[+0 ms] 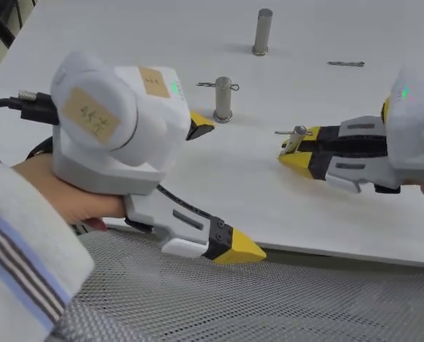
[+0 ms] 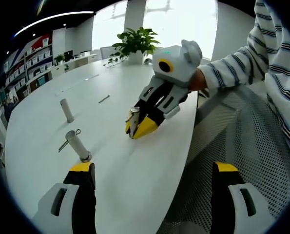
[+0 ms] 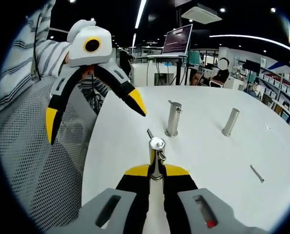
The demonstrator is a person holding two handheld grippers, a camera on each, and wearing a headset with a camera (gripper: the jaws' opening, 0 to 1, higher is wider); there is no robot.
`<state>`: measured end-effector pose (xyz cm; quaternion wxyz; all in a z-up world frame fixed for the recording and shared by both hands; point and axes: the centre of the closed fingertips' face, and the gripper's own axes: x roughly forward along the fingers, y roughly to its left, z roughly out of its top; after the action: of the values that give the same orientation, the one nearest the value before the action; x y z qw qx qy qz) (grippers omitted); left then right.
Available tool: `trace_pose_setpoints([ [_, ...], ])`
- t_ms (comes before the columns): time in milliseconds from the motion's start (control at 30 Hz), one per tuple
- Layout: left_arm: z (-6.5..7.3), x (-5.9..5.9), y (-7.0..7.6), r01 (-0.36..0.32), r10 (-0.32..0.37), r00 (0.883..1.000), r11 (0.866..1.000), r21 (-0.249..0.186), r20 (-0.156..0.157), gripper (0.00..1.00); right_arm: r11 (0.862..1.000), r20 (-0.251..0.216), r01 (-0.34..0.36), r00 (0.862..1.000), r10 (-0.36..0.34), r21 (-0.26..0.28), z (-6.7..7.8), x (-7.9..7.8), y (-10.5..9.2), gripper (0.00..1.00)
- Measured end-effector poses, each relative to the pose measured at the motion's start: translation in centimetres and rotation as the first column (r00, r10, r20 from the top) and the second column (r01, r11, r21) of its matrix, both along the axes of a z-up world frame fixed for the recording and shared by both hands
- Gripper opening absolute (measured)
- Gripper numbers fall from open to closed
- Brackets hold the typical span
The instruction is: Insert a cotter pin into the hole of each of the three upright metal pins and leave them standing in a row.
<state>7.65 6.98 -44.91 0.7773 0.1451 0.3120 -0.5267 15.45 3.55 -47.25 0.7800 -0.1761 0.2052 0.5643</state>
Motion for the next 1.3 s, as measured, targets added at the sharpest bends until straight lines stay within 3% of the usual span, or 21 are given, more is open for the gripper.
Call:
trace_pose_setpoints([
  [133,0.1,0.0,0.1,0.007,-0.007,1.000,1.000,0.008,0.009,0.99,0.995,-0.037,0.101,0.994,-0.100,0.021,0.2,2.1,-0.6,0.04],
  [200,0.2,0.1,0.1,0.006,-0.007,1.000,1.000,0.007,0.013,0.99,0.995,-0.001,0.098,0.995,-0.098,0.000,0.1,3.3,-0.9,0.04],
  [467,0.0,0.3,0.3,-0.007,0.007,1.000,1.000,0.010,0.013,0.99,0.988,-0.003,0.156,0.988,-0.156,-0.005,-0.5,4.6,-1.5,0.04],
  [933,-0.4,0.2,0.6,-0.024,0.024,1.000,1.000,0.013,-0.013,0.99,0.981,-0.015,0.196,0.980,-0.196,-0.014,-1.7,4.4,-1.9,0.04],
  [1200,-0.5,0.1,0.6,-0.030,0.031,0.999,0.999,0.017,-0.019,0.99,0.980,-0.027,0.201,0.979,-0.200,0.014,-1.6,4.4,-2.0,0.04],
  [1300,-0.5,0.1,0.6,-0.052,0.052,0.998,0.999,0.001,-0.044,0.99,0.982,-0.019,0.187,0.982,-0.186,0.015,-1.7,4.6,-2.0,0.04],
])
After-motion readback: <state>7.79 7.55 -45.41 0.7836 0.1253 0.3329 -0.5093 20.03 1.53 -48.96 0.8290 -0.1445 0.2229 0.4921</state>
